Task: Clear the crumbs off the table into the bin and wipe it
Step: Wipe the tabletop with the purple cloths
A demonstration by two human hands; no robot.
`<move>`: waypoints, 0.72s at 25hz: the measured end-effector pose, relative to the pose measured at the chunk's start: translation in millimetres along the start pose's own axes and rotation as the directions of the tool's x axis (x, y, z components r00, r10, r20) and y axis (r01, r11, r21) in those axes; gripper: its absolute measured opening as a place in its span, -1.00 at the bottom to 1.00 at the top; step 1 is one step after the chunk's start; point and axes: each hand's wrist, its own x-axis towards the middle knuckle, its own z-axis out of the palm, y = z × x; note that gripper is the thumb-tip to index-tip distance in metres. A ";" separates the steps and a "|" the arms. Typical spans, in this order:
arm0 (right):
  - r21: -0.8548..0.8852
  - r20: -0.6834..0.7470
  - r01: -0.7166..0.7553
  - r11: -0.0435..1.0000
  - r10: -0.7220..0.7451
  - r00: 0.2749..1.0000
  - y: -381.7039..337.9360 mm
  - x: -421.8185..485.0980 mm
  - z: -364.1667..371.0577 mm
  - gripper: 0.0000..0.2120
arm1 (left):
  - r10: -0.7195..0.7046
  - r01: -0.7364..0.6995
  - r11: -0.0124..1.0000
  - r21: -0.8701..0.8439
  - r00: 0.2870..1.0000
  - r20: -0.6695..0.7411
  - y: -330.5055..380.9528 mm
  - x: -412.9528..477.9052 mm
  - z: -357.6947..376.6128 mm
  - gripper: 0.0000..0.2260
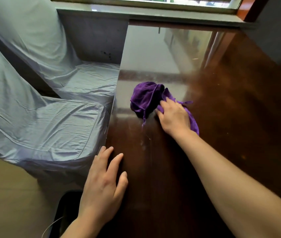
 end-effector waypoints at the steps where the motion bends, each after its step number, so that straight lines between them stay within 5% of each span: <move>1: 0.015 -0.006 0.049 0.999 -0.049 0.999 -7.1 -21.1 0.2 -0.66 | 0.002 -0.002 1.000 0.000 1.000 0.004 0.8 0.0 -1.4 -0.48; 3: 0.051 -0.074 0.176 0.983 -0.172 0.982 -28.8 -80.8 -3.2 -0.61 | 0.008 -0.008 1.000 0.003 1.000 -0.002 2.0 -0.2 -3.3 -0.49; 7: 0.128 0.049 0.334 0.934 -0.342 0.938 -69.6 -150.8 2.6 -0.57 | 0.016 -0.019 0.998 -0.053 0.999 -0.050 0.8 0.9 -4.9 -0.53; 18: 0.256 -0.063 0.166 0.952 -0.155 0.986 -139.5 42.5 16.6 -0.71 | 0.071 -0.075 0.997 -0.020 0.986 -0.154 2.9 4.7 -3.8 -0.58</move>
